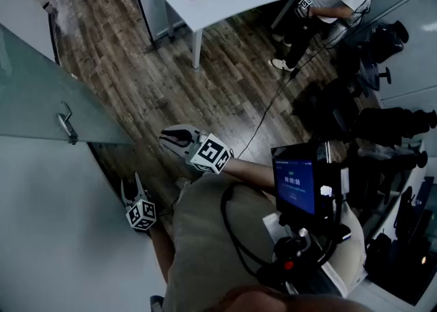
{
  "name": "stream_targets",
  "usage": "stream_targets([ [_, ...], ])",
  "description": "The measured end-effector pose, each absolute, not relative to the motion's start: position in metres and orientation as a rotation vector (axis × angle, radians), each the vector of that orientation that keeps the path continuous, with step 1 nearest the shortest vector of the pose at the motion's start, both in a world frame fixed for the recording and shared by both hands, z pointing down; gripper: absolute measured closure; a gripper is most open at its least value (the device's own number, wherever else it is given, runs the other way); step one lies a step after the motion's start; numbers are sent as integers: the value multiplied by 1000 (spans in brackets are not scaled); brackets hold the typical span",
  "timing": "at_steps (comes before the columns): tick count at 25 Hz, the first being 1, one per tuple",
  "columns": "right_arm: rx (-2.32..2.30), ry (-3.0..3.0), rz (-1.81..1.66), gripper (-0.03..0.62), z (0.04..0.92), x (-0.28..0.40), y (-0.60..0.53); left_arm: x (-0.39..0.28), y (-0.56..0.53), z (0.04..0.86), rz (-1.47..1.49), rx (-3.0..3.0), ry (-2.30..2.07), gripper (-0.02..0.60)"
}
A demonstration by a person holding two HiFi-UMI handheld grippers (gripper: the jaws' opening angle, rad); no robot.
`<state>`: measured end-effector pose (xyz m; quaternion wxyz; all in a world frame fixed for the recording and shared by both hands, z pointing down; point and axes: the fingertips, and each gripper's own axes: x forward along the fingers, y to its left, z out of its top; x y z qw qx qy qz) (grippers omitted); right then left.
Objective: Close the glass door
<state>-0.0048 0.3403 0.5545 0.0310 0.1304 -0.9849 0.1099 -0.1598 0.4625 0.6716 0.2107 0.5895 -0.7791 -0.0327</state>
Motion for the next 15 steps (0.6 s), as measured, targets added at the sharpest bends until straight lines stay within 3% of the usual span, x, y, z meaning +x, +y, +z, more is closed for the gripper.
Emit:
stream_targets([
  [15, 342, -3037, 455, 526, 556, -1, 356, -147, 474, 672, -54, 1650, -2125, 298],
])
